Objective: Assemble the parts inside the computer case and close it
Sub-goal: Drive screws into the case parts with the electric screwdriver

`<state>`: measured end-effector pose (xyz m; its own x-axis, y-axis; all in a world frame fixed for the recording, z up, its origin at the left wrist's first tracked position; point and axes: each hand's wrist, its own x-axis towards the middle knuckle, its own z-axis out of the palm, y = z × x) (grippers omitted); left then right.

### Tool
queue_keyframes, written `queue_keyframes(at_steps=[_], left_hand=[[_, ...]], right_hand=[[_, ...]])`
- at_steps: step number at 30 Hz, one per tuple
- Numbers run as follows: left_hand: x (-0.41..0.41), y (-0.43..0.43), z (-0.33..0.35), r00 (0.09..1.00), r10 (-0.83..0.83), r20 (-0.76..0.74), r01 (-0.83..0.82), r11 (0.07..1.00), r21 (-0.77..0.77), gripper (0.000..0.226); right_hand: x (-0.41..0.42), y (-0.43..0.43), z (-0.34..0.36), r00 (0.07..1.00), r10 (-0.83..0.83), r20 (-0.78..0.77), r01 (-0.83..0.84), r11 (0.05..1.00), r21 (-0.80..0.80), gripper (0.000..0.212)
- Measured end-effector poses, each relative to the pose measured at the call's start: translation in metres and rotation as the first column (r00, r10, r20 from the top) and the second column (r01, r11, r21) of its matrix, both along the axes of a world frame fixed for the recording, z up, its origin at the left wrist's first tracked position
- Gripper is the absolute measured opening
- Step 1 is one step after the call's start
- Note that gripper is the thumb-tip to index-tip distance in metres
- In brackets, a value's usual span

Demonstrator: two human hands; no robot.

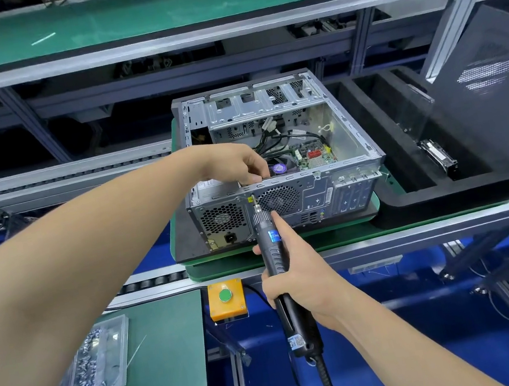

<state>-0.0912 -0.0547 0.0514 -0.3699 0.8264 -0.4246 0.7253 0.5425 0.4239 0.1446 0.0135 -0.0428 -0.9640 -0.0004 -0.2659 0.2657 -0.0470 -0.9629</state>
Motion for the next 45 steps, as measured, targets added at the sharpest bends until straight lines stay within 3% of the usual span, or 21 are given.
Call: queue_keyframes(at_steps=[22, 29, 35, 45], left_hand=[[-0.002, -0.003, -0.004, 1.000, 0.012, 0.020, -0.013, 0.999, 0.039, 0.013], [-0.005, -0.003, -0.008, 0.992, 0.014, -0.124, -0.010, 0.999, 0.036, 0.015], [-0.002, -0.006, -0.008, 1.000, 0.001, 0.006, -0.001, 0.997, 0.075, 0.012], [0.000, -0.001, -0.005, 0.998, 0.059, 0.020, -0.060, 0.998, 0.012, 0.013]], right_hand=[[0.002, 0.000, 0.004, 1.000, 0.002, 0.009, -0.002, 1.000, -0.019, 0.131], [0.012, 0.001, 0.002, 0.999, -0.033, 0.037, 0.034, 0.999, -0.017, 0.121], [0.012, 0.011, 0.003, 0.999, -0.047, 0.022, 0.048, 0.997, -0.067, 0.113], [0.013, 0.032, 0.009, 0.994, -0.082, -0.072, 0.065, 0.975, -0.212, 0.096]])
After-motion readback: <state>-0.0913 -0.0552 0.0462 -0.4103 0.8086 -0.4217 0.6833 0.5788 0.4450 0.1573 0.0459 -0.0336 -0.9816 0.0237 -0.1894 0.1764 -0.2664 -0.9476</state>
